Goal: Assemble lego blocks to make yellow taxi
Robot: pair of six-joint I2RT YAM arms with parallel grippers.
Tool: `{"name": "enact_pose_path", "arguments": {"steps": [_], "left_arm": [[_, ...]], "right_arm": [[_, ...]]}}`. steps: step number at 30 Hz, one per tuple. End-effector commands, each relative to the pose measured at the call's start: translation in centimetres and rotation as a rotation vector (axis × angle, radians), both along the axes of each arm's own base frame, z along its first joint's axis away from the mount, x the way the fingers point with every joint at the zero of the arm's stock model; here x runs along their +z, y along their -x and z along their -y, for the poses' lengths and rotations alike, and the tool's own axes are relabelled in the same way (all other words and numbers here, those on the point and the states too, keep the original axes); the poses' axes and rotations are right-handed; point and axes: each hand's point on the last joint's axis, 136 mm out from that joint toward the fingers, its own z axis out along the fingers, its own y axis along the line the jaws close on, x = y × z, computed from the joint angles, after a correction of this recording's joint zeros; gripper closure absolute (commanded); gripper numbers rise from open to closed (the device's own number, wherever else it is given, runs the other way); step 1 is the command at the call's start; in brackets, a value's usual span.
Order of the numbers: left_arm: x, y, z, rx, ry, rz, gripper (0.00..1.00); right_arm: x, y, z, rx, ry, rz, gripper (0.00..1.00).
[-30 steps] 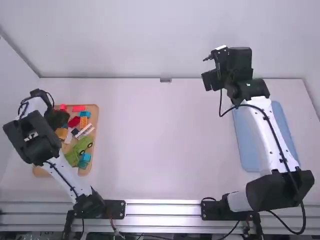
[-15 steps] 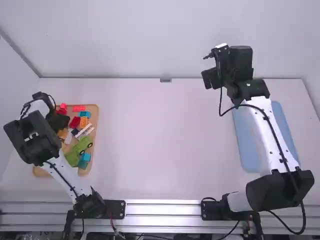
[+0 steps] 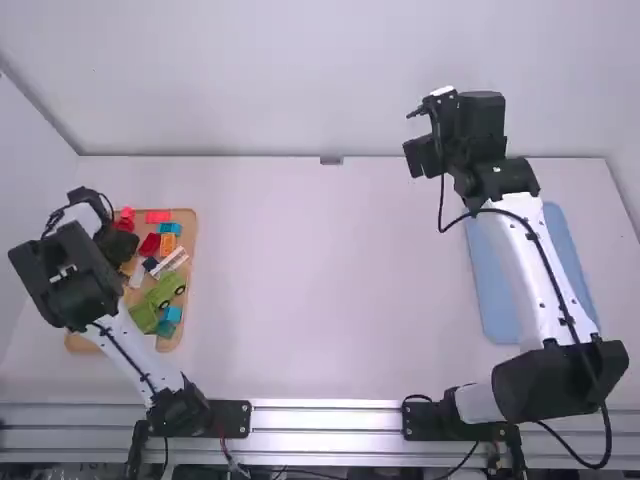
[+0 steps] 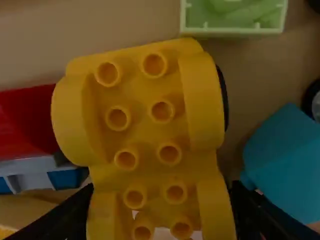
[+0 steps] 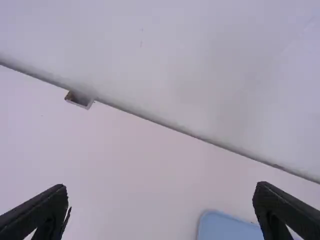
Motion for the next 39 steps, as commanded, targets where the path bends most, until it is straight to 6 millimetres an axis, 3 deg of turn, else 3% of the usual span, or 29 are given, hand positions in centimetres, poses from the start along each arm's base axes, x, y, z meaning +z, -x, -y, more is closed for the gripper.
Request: {"name": "enact_pose_path", "arguments": {"steps": [1, 5, 9, 15, 20, 22, 26, 27, 28, 29, 30, 33, 34, 39], "left_arm": [[-0.7, 0.5, 0.1, 0.024, 0.002, -0.015, 0.36], [-0.4, 0.3, -0.1, 0.026, -0.003, -0.002, 0.5], [1.4, -0.3, -0.7, 0.029, -0.011, 0.015, 0.52], [7.3, -1.4, -0.5, -0.062, -0.08, 0.041, 0.54], [12.2, -1.3, 2.4, -0.22, -0.19, 0.009, 0.54], [12.6, -1.3, 2.9, -0.247, -0.202, 0.003, 0.53], [14.0, -4.1, 10.8, -0.705, -0.237, 0.027, 0.48], [13.9, -5.2, 14.1, -0.923, -0.225, 0.041, 0.45], [13.8, -5.6, 15.8, -1.03, -0.217, 0.049, 0.45], [13.5, -6.4, 19.8, -1.252, -0.189, 0.069, 0.42], [13.4, -6.5, 20.8, -1.304, -0.181, 0.075, 0.42], [12.8, -7.0, 30.4, -1.805, -0.154, 0.127, 0.42], [12.8, -7.0, 30.7, -1.827, -0.159, 0.128, 0.42], [11.3, -7.6, 39.4, -2.28, -0.3, 0.104, 0.47]], "right_arm": [[1.4, -0.4, -0.1, -0.002, -0.004, 0.032, 0.02], [1.4, -0.4, 0.0, -0.006, -0.003, 0.032, 0.02], [1.4, -0.4, 0.0, -0.006, -0.003, 0.032, 0.02], [1.3, -0.4, 0.0, -0.007, -0.003, 0.031, 0.02], [1.0, -0.2, -0.1, -0.003, -0.001, 0.016, 0.02], [1.0, -0.2, -0.1, -0.002, -0.001, 0.013, 0.02], [0.6, 0.1, 0.0, -0.002, 0.001, -0.006, 0.02], [0.5, 0.1, 0.0, -0.002, 0.002, -0.01, 0.02], [0.5, 0.2, 0.0, -0.002, 0.002, -0.012, 0.02], [0.4, 0.2, 0.0, -0.002, 0.002, -0.014, 0.02], [0.4, 0.2, 0.0, -0.003, 0.002, -0.015, 0.02], [0.4, 0.2, 0.0, -0.013, -0.012, -0.018, 0.02], [0.4, 0.2, 0.0, -0.012, -0.012, -0.018, 0.02], [0.2, 0.4, 0.0, -0.011, -0.012, -0.027, 0.02]]}}
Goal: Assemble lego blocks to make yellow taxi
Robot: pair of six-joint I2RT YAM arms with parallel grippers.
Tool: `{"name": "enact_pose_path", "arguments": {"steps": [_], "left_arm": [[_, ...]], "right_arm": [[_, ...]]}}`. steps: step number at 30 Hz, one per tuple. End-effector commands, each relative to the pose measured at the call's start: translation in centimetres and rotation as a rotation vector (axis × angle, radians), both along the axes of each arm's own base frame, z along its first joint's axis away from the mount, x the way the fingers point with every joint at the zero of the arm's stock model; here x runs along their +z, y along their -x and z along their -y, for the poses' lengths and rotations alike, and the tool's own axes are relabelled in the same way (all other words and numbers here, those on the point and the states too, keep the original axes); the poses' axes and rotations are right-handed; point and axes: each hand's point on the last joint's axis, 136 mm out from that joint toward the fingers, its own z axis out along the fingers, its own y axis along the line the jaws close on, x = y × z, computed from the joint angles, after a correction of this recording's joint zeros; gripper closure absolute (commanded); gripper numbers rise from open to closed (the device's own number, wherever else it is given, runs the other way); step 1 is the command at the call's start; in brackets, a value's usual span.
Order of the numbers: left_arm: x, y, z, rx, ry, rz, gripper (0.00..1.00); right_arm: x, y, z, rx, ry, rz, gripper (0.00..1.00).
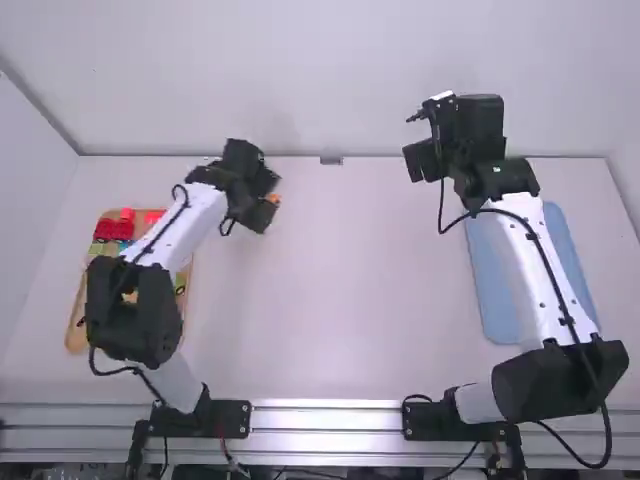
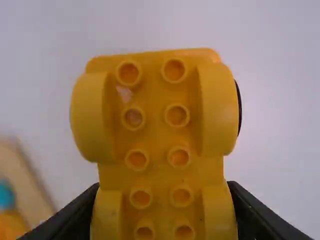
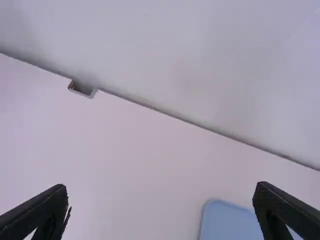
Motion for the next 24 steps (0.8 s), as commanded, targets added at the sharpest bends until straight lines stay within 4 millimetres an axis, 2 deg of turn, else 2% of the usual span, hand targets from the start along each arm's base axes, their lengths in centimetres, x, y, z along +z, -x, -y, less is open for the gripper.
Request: {"name": "enact_pose_path", "arguments": {"steps": [1, 3, 4, 5, 6, 7, 9, 10, 12, 15, 18, 19, 22, 24], "left_arm": [[-1.8, 1.2, 4.2, -0.367, -0.093, -0.006, 0.52], [-2.5, 1.9, 6.0, -0.465, -0.094, -0.018, 0.54], [-3.6, 2.8, 7.7, -0.563, -0.099, -0.042, 0.58], [-4.4, 3.5, 8.5, -0.619, -0.108, -0.063, 0.6], [-4.6, 3.6, 8.7, -0.628, -0.11, -0.066, 0.6], [-6.1, 4.7, 9.4, -0.701, -0.141, -0.112, 0.61], [-7.5, 6.2, 9.7, -0.788, -0.169, -0.171, 0.63], [-8.3, 7.1, 10.1, -0.845, -0.179, -0.199, 0.67], [-9.4, 7.3, 10.8, -0.88, -0.187, -0.201, 0.73], [-10.3, 7.3, 11.5, -0.893, -0.181, -0.178, 0.73], [-11.2, 7.7, 12.4, -0.928, -0.137, -0.151, 0.62], [-11.2, 7.7, 12.4, -0.928, -0.137, -0.151, 0.62], [-12.2, 9.2, 12.6, -0.983, -0.116, -0.173, 0.5], [-12.4, 9.3, 12.6, -0.986, -0.117, -0.174, 0.49]], "right_arm": [[1.1, -0.2, -0.4, 0.007, -0.016, 0.016, 0.02], [1.0, -0.1, -0.6, 0.017, -0.023, 0.01, 0.02], [0.8, 0.0, -0.8, 0.029, -0.031, 0.002, 0.02], [0.8, 0.1, -0.9, 0.033, -0.034, -0.002, 0.02], [0.8, 0.1, -0.9, 0.033, -0.034, -0.003, 0.02], [0.6, 0.2, -0.8, 0.031, -0.031, -0.01, 0.02], [0.5, 0.3, -0.8, 0.029, -0.029, -0.016, 0.02], [0.5, 0.3, -0.8, 0.029, -0.03, -0.018, 0.02], [0.4, 0.3, -0.7, 0.029, -0.028, -0.02, 0.02], [0.4, 0.4, -0.8, 0.029, -0.029, -0.02, 0.02], [0.4, 0.4, -0.8, 0.029, -0.029, -0.02, 0.02], [0.4, 0.4, -0.8, 0.029, -0.029, -0.02, 0.02], [0.4, 0.4, -0.7, 0.029, -0.028, -0.023, 0.02], [0.3, 0.4, -0.7, 0.029, -0.028, -0.024, 0.02]]}}
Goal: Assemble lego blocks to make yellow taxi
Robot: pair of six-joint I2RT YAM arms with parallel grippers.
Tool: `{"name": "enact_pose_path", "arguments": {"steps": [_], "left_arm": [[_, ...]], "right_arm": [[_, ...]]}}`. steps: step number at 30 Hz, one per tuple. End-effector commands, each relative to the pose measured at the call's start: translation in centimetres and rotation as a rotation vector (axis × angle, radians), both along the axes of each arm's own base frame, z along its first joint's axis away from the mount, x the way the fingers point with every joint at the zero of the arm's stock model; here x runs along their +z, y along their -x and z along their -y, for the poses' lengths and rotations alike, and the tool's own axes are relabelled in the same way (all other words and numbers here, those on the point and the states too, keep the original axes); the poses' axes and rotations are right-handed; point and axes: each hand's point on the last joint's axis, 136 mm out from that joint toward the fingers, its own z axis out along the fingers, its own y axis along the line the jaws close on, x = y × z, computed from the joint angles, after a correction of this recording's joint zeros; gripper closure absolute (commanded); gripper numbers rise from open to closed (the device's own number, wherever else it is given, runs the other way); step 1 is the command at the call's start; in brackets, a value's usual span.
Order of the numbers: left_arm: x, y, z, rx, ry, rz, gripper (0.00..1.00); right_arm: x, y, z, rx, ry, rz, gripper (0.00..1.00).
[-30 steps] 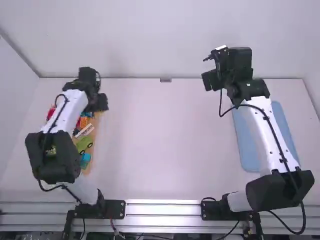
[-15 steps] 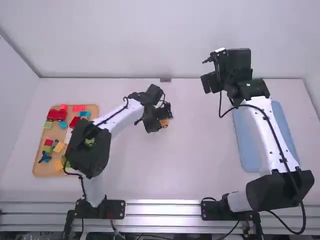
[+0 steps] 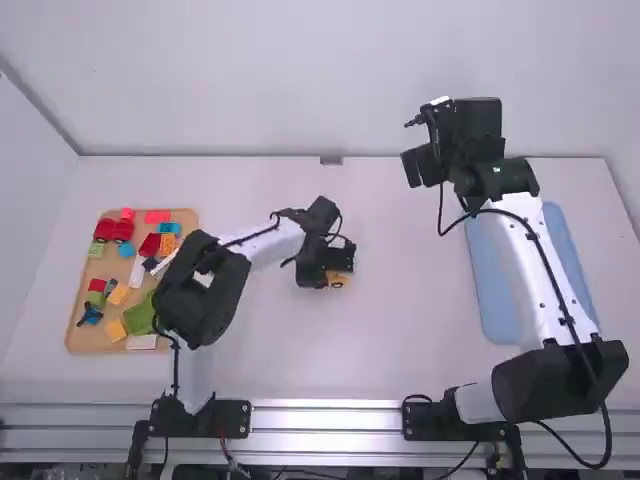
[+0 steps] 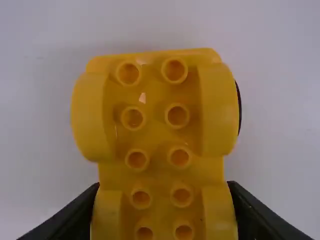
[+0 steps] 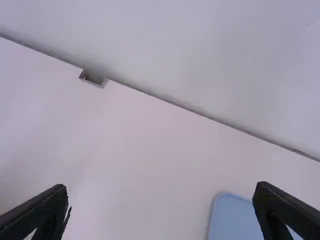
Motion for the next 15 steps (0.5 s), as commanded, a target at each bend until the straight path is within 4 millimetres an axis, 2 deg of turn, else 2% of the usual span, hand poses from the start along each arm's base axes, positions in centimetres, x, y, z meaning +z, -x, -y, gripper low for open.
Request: {"name": "enact_pose_path", "arguments": {"steps": [1, 6, 9, 10, 11, 12, 13, 15], "left_arm": [[-0.42, 0.98, 0.77, -0.051, 0.024, -0.018, 0.5], [-0.52, 1.18, 0.72, -0.04, 0.022, -0.027, 0.4], [-0.5, 1.24, 1.0, 0.004, 0.031, -0.036, 0.3], [-0.49, 1.25, 1.01, 0.005, 0.032, -0.037, 0.3], [-0.45, 1.38, 1.15, 0.011, 0.044, -0.047, 0.23], [-0.42, 1.47, 1.32, 0.006, 0.05, -0.05, 0.09], [-0.42, 1.32, 1.28, 0.005, 0.045, -0.041, 0.01], [-0.17, 0.61, 0.99, 0.012, 0.022, -0.013, 0.01]], "right_arm": [[1.18, -0.37, -0.17, -0.002, -0.011, 0.023, 0.02], [1.18, -0.36, -0.2, -0.001, -0.011, 0.023, 0.02], [1.18, -0.36, -0.18, -0.001, -0.011, 0.023, 0.02], [1.18, -0.36, -0.2, -0.001, -0.011, 0.023, 0.02], [1.19, -0.37, -0.18, -0.001, -0.011, 0.024, 0.02], [1.21, -0.38, -0.2, -0.001, -0.011, 0.025, 0.02], [1.26, -0.43, -0.19, -0.001, -0.012, 0.027, 0.02], [1.33, -0.48, -0.21, -0.001, -0.012, 0.031, 0.02]]}}
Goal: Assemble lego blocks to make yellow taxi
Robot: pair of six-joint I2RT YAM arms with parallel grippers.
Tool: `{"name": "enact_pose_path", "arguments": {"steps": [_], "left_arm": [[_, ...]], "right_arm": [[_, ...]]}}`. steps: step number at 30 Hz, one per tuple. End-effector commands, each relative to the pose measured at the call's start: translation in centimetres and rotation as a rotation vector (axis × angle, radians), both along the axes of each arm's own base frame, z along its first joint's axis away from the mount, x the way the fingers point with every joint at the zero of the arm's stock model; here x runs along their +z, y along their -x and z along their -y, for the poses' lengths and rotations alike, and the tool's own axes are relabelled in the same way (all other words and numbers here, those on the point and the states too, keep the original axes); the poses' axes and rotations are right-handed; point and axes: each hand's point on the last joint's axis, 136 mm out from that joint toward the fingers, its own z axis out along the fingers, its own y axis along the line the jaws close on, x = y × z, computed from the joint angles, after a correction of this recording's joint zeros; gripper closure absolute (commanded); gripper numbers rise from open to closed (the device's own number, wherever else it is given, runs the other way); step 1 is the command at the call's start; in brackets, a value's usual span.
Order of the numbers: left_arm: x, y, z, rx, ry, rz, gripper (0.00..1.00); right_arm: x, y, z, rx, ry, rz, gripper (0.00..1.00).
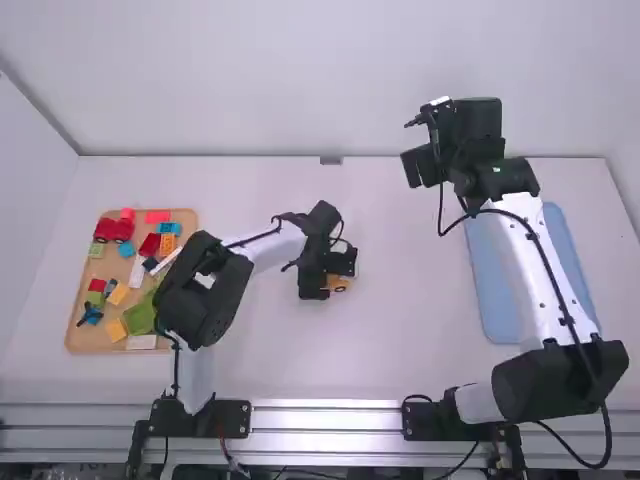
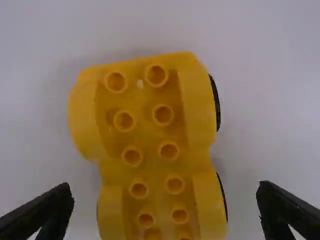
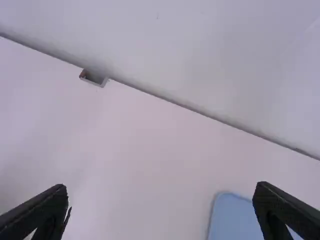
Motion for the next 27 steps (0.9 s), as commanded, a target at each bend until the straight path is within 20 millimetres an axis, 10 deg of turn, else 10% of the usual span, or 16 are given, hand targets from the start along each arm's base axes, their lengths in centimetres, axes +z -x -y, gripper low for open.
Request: {"name": "enact_pose_path", "arguments": {"steps": [1, 12, 19, 27], "left_arm": [[0.4, -0.4, 0.1, 0.018, -0.017, 0.014, 0.01], [12.3, -8.1, -3.6, 0.516, 0.111, 0.092, 0.01], [18.2, -12.9, -14.5, 1.255, 0.267, 0.044, 0.01], [17.6, -11.2, -29.9, 1.994, 0.329, -0.088, 0.01]], "right_arm": [[1.4, -0.5, -0.2, 0.0, -0.01, 0.032, 0.02], [1.4, -0.6, -0.2, 0.005, 0.0, 0.038, 0.02], [1.5, -0.6, -0.1, 0.003, -0.001, 0.042, 0.02], [2.3, -1.1, -0.3, 0.006, -0.007, 0.079, 0.02]]}}
